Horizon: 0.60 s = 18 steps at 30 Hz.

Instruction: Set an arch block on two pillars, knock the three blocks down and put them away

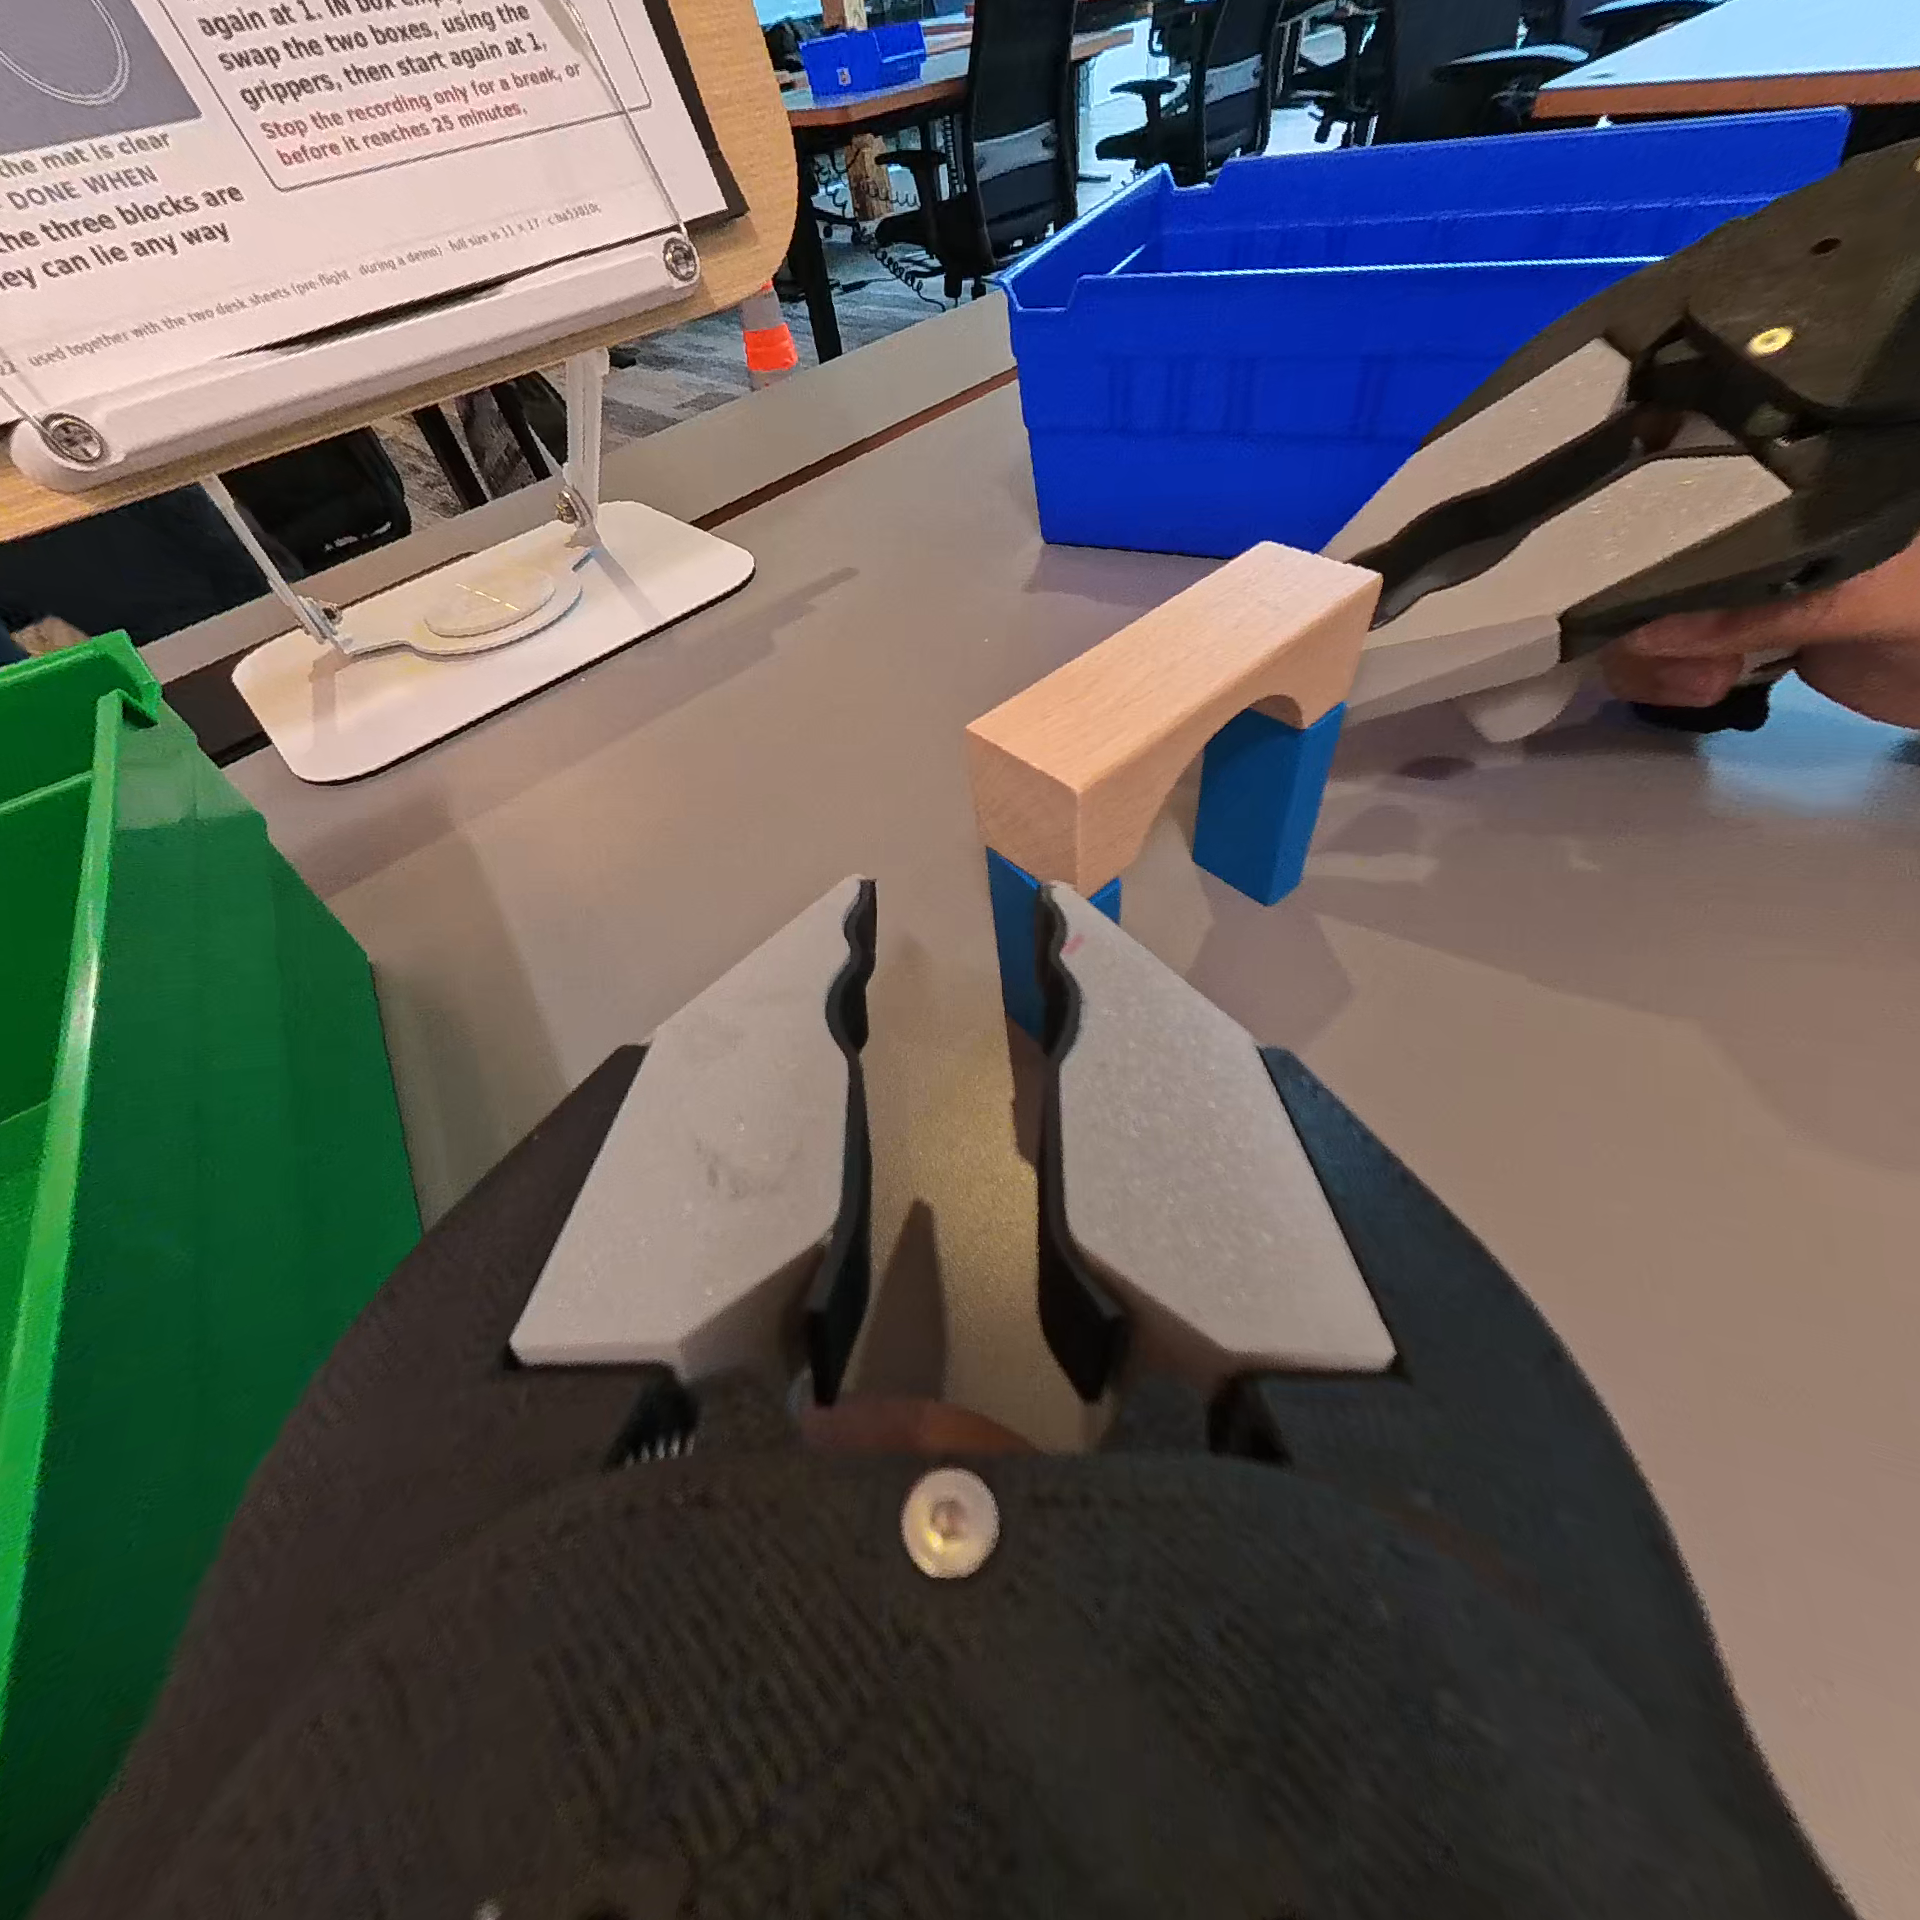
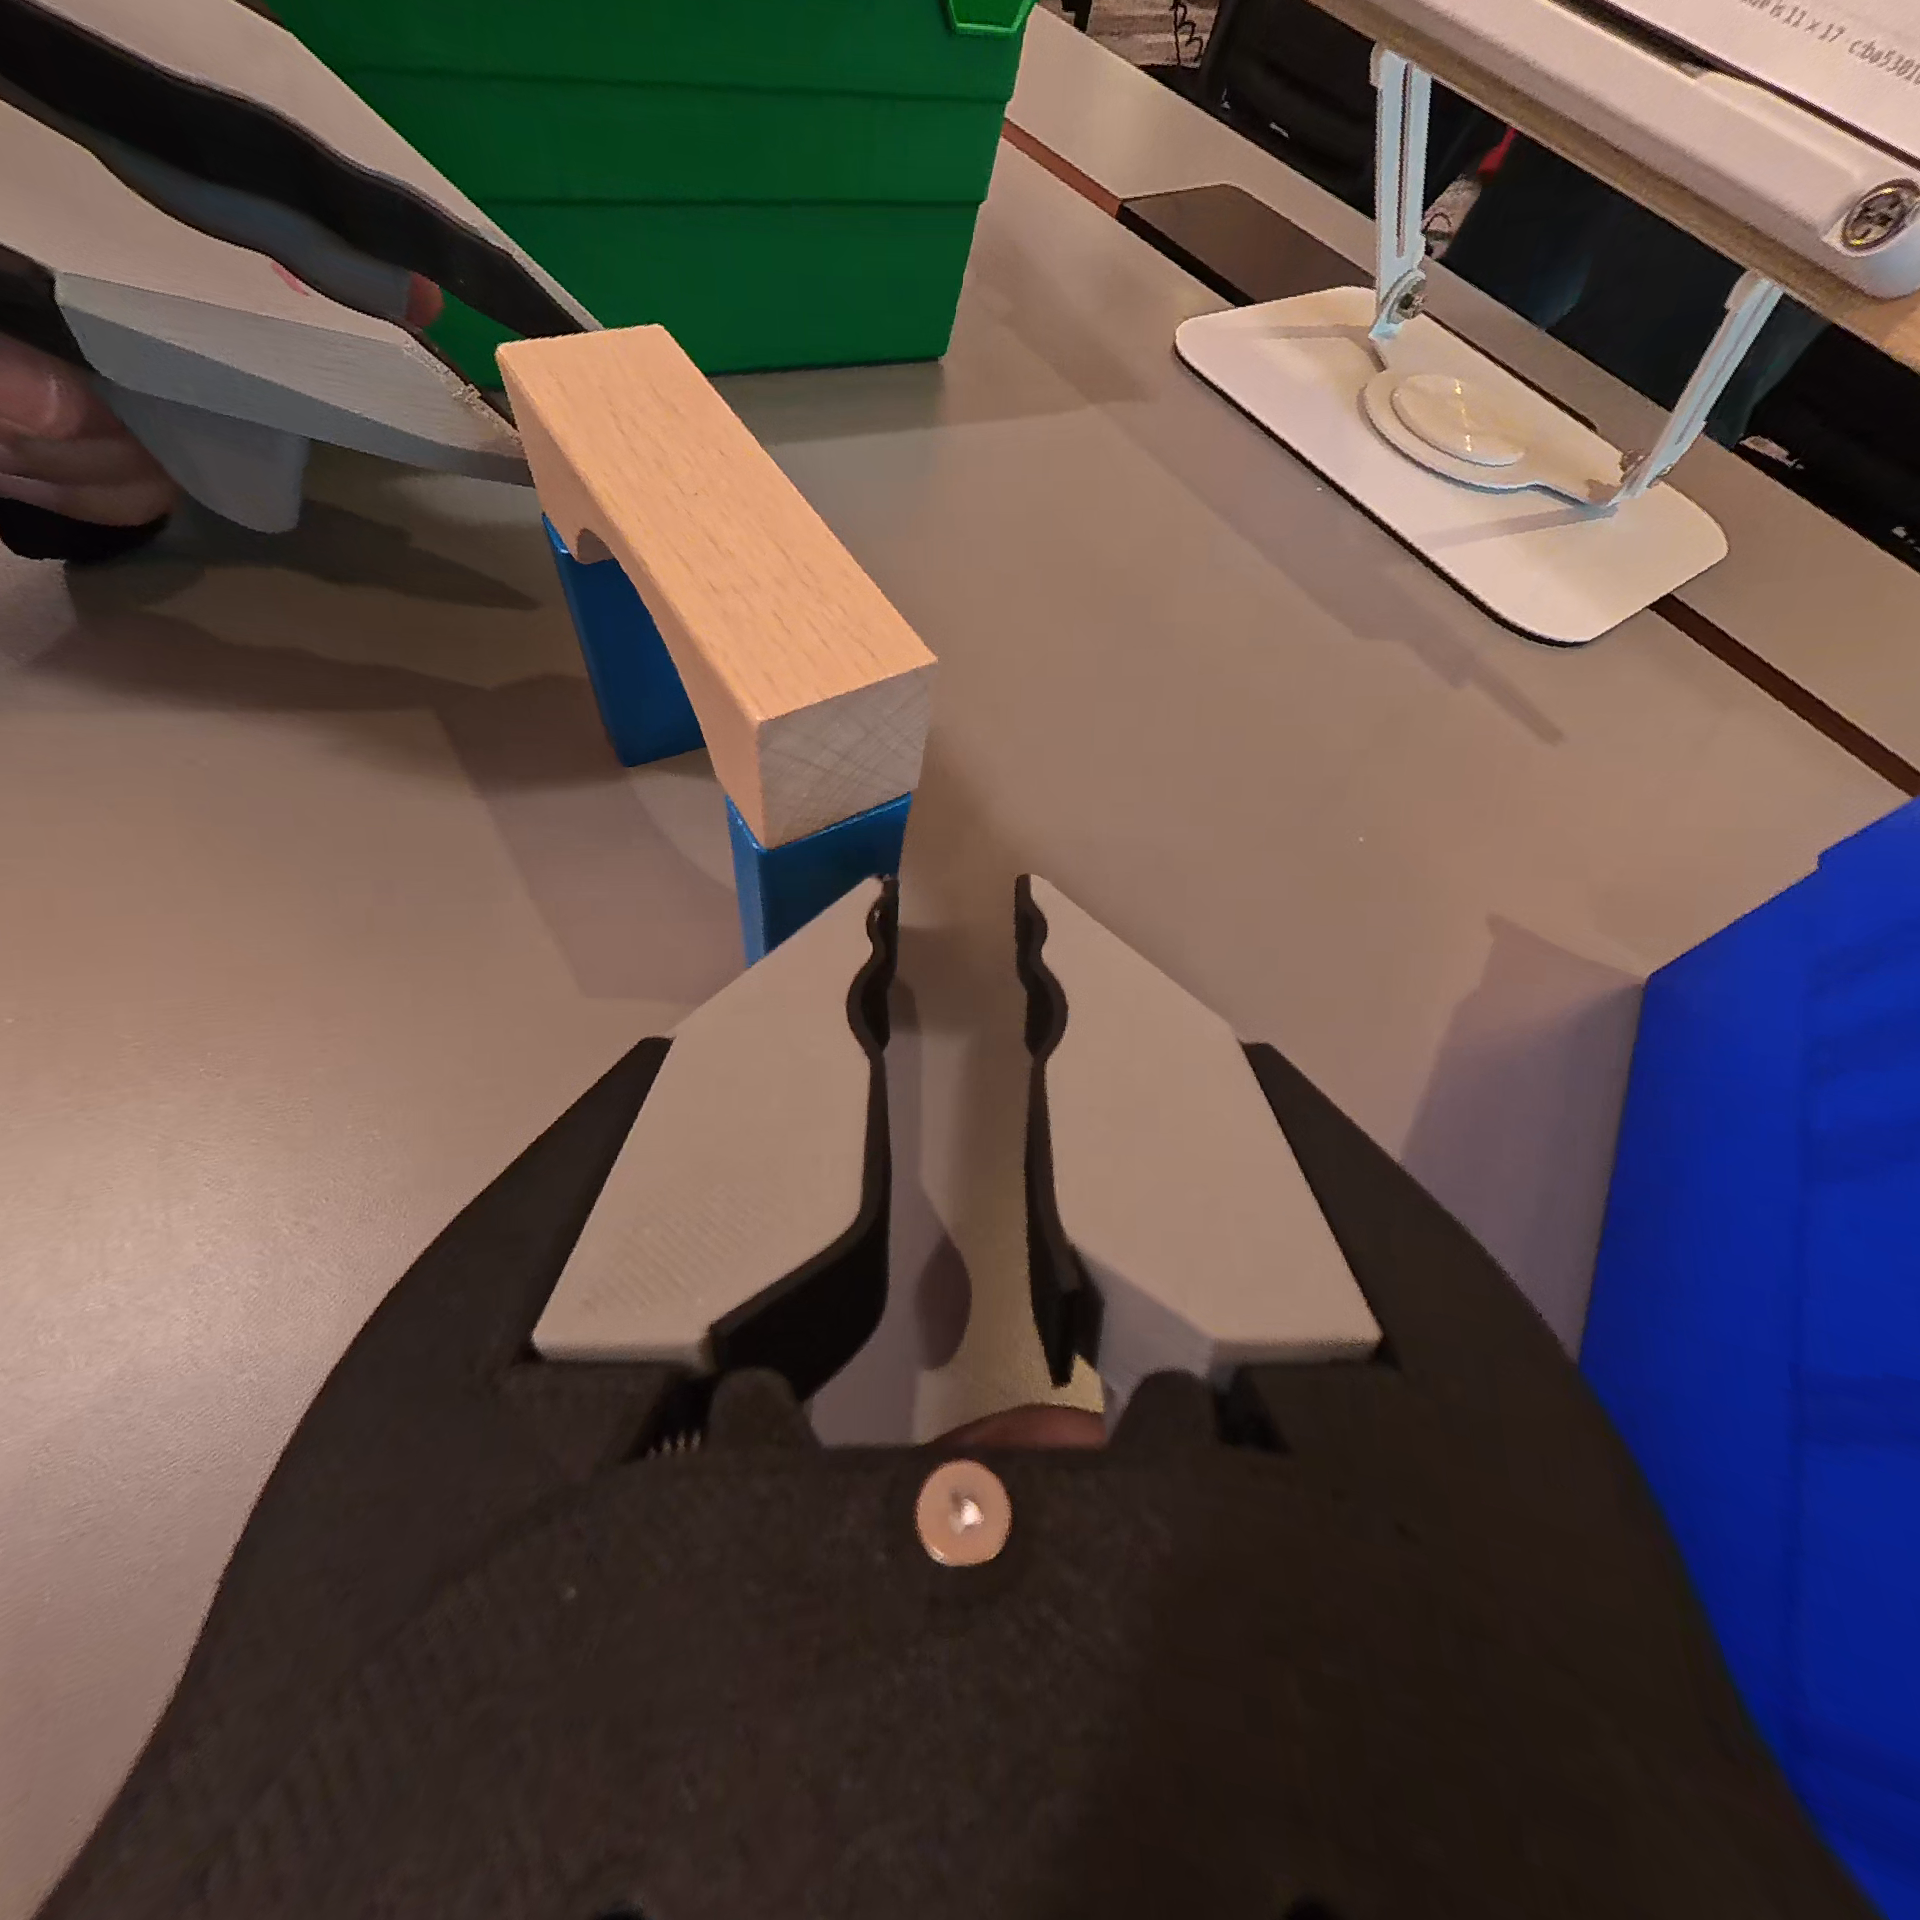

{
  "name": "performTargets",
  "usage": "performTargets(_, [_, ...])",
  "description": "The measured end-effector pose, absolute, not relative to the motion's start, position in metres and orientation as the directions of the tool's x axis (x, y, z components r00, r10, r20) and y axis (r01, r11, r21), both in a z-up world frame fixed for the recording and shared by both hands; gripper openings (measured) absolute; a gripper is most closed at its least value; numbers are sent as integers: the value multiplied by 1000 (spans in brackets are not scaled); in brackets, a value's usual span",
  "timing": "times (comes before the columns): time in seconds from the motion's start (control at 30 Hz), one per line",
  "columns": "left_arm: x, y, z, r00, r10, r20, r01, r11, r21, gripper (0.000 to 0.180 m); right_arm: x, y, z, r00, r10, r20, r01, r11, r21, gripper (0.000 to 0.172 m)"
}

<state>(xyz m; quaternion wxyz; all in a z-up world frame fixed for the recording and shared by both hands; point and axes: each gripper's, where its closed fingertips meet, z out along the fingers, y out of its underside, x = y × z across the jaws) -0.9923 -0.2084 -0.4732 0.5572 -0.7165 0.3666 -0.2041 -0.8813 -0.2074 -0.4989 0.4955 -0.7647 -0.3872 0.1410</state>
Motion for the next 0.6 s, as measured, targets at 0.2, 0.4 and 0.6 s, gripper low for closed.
performTargets(0.2, [-995,-207,-472,658,-744,-113,-289,-111,-951,28,-874,-208,-489,685,708,172,421,-192,-887,20])
performTargets(0.4, [-1000,-204,-463,685,-724,-84,-234,-109,-966,28,-857,-214,-455,738,644,204,335,-87,-938,17])
performTargets(0.6, [-1005,-202,-447,715,-693,-91,-182,-59,-982,29,-886,-256,-427,562,812,154,199,48,-979,14])
